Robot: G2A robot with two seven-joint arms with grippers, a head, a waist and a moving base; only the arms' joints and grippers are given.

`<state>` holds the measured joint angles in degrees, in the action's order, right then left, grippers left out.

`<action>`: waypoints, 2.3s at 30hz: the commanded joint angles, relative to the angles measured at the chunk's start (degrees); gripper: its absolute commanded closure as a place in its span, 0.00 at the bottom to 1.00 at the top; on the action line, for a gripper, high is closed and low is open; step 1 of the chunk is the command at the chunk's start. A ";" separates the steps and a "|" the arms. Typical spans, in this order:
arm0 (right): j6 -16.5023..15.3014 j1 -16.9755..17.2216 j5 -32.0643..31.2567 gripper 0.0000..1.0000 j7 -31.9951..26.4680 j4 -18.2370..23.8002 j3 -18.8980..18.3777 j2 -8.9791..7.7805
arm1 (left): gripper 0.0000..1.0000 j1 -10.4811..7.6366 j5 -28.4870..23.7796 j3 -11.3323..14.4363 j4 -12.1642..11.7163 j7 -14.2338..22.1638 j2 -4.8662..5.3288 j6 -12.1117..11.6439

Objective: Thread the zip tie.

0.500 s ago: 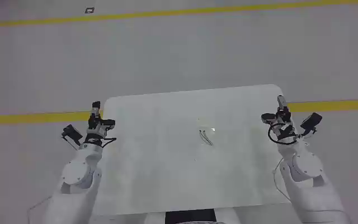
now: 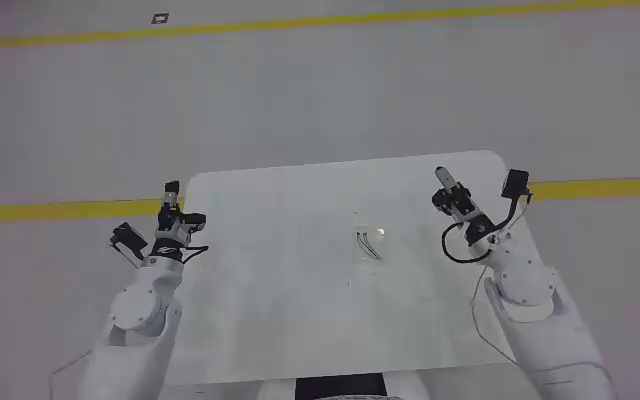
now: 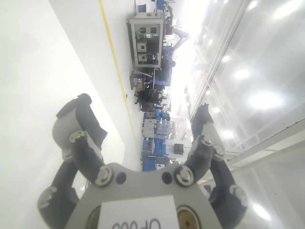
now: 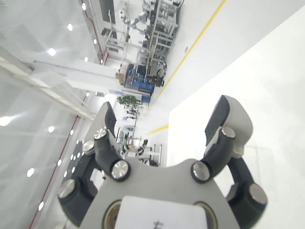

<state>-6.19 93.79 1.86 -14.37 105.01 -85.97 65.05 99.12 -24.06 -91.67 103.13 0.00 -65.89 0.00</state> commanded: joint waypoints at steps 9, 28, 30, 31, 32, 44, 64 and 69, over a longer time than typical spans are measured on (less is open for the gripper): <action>-1.00 -3.85 -6.39 0.00 -5.34 0.31 2.25 -0.26 | 0.00 0.00 0.00 0.00 0.00 0.00 0.00 0.00; 0.89 -12.79 -21.15 0.00 -28.26 -1.86 9.25 -1.25 | 0.00 0.00 0.00 0.00 0.00 0.00 0.00 0.00; 1.70 -15.68 -24.48 0.00 -32.98 -1.77 10.30 -1.47 | 0.00 0.00 0.00 0.00 0.00 0.00 0.00 0.00; 1.74 -16.60 -25.37 0.00 -35.49 -2.04 11.01 -1.55 | 0.00 0.00 0.00 0.00 0.00 0.00 0.00 0.00; 1.90 -18.02 -27.51 0.00 -37.78 -2.26 11.60 -1.68 | 0.00 0.00 0.00 0.00 0.00 0.00 0.00 0.00; 2.25 -22.05 -34.18 0.00 -51.95 -2.32 15.52 -2.40 | 0.00 0.00 0.00 0.00 0.00 0.00 0.00 0.00; -3.02 -30.29 -47.09 0.00 -65.28 -1.12 30.67 -3.58 | 0.00 0.00 0.00 0.00 0.00 0.00 0.00 0.00; -2.46 -30.38 -46.71 0.00 -65.28 -0.96 30.50 -3.61 | 0.00 0.00 0.00 0.00 0.00 0.00 0.00 0.00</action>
<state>-8.58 63.40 -44.79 -79.64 104.06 -55.48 61.43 99.12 -24.06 -91.67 103.13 0.00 -65.89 0.00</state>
